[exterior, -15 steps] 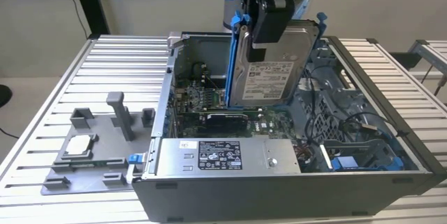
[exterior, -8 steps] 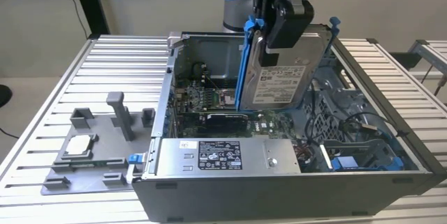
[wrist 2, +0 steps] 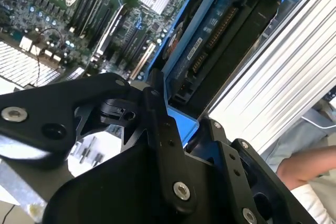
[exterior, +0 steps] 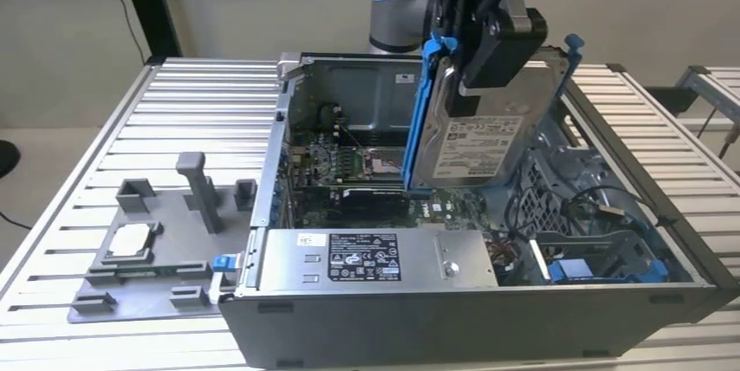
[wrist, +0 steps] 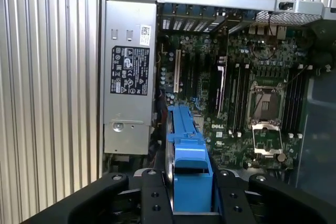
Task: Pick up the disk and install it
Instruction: 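Pick up the disk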
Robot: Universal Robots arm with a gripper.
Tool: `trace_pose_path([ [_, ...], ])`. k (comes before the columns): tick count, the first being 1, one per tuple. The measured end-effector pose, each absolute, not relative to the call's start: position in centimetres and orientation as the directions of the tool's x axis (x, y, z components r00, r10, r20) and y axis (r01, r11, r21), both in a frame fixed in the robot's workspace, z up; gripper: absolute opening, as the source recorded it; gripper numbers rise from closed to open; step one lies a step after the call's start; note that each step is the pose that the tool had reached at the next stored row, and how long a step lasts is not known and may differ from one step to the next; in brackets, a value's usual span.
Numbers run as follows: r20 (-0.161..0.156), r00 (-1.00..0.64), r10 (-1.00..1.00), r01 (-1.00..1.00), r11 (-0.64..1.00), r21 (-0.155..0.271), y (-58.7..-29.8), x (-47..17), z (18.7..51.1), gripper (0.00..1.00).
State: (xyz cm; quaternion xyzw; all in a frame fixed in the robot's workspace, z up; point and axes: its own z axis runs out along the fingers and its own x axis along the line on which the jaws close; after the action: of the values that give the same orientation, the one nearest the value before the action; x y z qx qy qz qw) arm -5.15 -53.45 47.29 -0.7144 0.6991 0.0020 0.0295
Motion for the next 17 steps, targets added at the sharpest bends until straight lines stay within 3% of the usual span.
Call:
trace_pose_path([
  [17,-0.044,0.004,-0.999,-0.999,-0.002,-0.037,-54.8,-2.9,46.6,0.0],
])
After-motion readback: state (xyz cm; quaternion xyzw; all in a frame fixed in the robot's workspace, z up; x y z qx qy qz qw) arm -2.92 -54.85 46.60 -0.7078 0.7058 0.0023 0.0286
